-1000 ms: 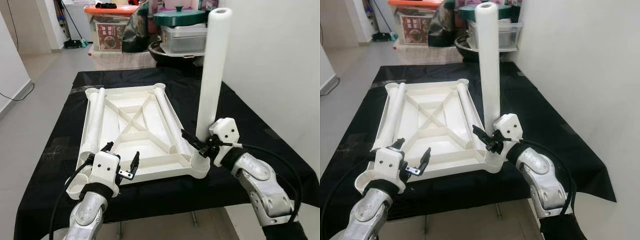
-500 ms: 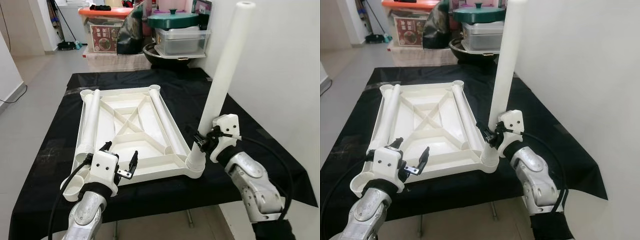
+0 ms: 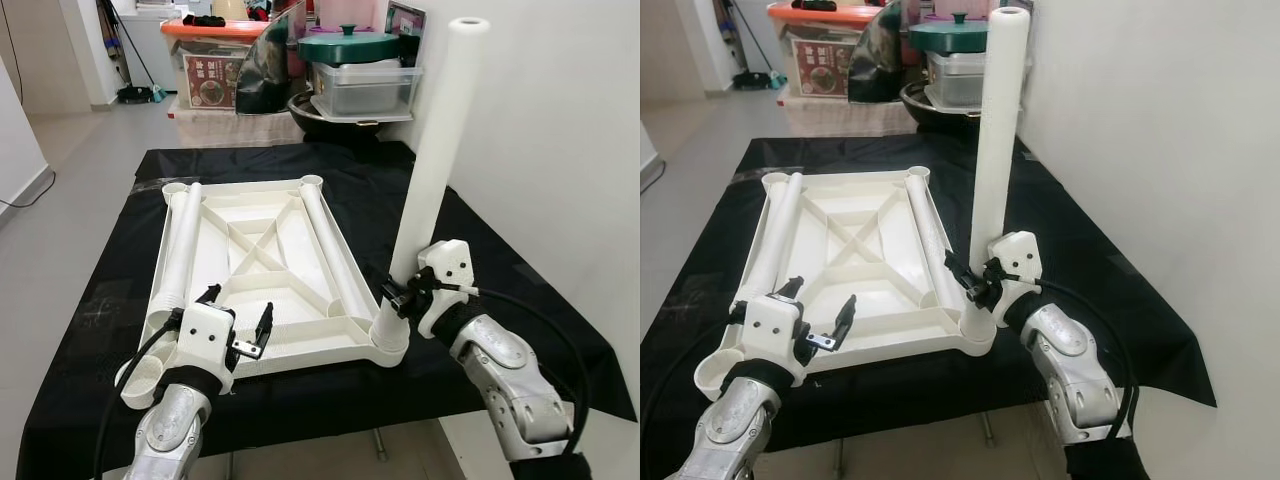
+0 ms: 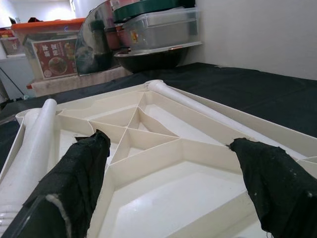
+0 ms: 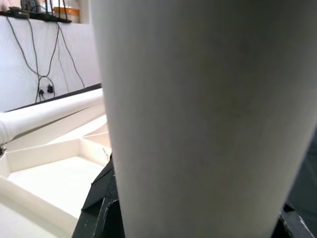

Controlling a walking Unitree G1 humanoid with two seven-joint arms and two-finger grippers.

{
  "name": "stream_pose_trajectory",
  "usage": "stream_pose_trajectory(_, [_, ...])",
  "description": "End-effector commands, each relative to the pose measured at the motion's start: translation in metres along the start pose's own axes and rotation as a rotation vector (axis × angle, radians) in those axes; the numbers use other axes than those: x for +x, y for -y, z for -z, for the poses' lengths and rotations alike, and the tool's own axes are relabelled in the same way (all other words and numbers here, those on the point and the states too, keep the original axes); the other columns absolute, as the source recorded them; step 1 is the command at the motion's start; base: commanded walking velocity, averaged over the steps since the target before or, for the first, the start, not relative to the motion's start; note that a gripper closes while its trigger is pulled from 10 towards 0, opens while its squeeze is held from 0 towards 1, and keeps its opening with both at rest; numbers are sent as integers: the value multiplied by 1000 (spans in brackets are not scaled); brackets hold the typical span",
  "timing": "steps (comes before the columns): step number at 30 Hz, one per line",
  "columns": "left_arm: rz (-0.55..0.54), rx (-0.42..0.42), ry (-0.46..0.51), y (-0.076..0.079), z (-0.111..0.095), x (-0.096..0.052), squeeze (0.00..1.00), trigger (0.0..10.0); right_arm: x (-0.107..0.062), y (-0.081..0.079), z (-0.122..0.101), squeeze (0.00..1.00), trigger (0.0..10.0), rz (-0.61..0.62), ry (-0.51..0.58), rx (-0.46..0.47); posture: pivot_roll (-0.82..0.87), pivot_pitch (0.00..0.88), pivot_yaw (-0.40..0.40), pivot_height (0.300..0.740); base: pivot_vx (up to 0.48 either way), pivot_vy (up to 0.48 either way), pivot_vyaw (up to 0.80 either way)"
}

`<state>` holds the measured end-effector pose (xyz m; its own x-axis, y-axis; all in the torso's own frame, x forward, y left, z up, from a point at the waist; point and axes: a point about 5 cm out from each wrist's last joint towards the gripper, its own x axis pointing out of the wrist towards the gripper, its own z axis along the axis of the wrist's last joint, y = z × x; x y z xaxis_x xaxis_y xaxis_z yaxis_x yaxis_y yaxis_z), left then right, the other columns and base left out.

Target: Building children table

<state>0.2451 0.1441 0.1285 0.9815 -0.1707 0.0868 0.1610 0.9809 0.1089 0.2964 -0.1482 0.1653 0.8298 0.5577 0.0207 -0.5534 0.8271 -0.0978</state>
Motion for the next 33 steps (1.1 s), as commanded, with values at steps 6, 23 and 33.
stream_pose_trajectory(6, [-5, 5, -17, 0, 2, -3, 0, 10000, 6, -12, 36, 0, 10000, -33, -173, 70, 50, 0, -80, 740, 0, 0, 0])
stream_pose_trajectory(23, [-46, 35, -21, -11, 2, 0, 0, 10000, 13, 18, 72, 0, 10000, 813, -330, 183, 56, 0, -73, 740, 0, 0, 0])
stream_pose_trajectory(33, [-54, 42, -32, -11, 3, 0, 0, 10000, 19, 8, 77, 0, 10000, 891, -374, 175, 52, 0, -74, 740, 0, 0, 0])
